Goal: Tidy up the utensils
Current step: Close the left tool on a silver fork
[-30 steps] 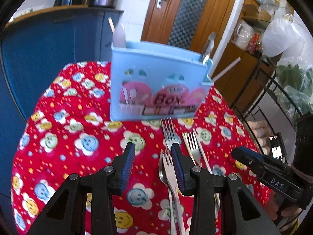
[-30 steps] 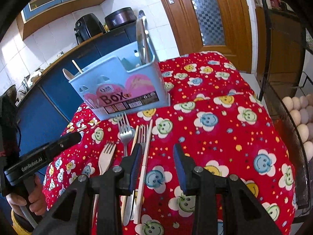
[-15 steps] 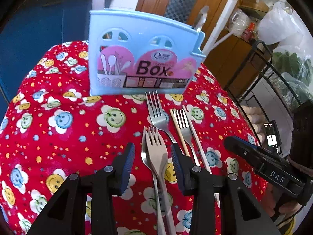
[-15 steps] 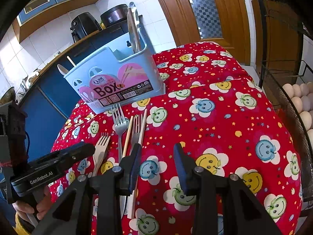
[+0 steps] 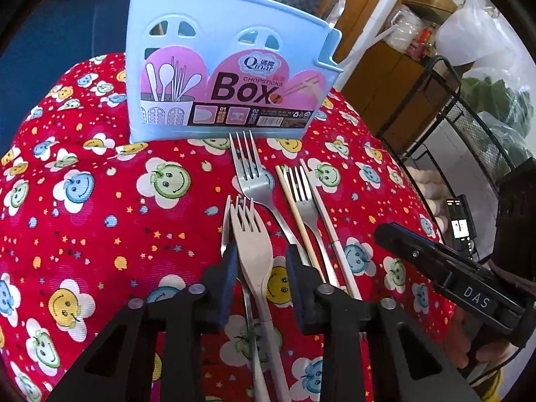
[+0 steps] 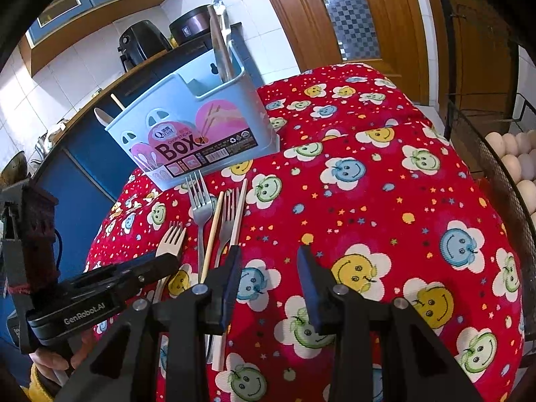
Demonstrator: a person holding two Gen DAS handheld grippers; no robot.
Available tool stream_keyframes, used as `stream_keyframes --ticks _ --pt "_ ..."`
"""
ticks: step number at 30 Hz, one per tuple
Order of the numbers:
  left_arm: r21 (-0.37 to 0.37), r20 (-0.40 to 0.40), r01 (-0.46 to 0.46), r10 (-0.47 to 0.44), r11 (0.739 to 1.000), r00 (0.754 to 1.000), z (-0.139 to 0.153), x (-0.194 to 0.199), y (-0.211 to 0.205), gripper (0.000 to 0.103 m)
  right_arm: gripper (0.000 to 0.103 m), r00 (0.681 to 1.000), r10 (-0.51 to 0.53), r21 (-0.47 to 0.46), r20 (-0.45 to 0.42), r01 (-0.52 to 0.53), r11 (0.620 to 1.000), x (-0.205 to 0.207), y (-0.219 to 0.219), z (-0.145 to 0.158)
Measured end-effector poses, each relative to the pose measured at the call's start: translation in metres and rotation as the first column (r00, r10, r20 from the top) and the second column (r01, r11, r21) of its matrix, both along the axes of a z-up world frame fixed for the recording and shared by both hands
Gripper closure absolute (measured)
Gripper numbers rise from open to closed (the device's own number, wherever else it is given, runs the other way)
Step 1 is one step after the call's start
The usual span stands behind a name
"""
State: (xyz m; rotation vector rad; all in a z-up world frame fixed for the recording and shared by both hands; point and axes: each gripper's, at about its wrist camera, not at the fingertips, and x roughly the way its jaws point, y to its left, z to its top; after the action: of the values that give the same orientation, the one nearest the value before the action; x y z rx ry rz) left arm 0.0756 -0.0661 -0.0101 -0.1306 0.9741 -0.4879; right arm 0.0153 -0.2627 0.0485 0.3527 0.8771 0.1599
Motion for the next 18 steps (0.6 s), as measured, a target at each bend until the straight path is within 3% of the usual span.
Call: stream_keyframes --ticks 5,13,18 --pt "-0.027 -0.010 0.004 -0.004 1.000 1.000 -0.002 0.002 0.002 0.090 0.066 1.000 0.000 0.002 -0.001 0.000 1.000 0.000 0.000 -0.002" --pt "-0.083 -0.059 0.013 -0.018 0.996 0.998 -0.014 0.010 -0.002 0.095 0.066 1.000 0.001 0.004 -0.003 -0.001 1.000 0.000 0.000 -0.004" --pt "-0.196 -0.118 0.016 -0.040 0.980 0.992 -0.017 0.011 0.005 0.099 0.066 1.000 0.000 0.007 -0.008 0.000 1.000 0.000 0.001 -0.007"
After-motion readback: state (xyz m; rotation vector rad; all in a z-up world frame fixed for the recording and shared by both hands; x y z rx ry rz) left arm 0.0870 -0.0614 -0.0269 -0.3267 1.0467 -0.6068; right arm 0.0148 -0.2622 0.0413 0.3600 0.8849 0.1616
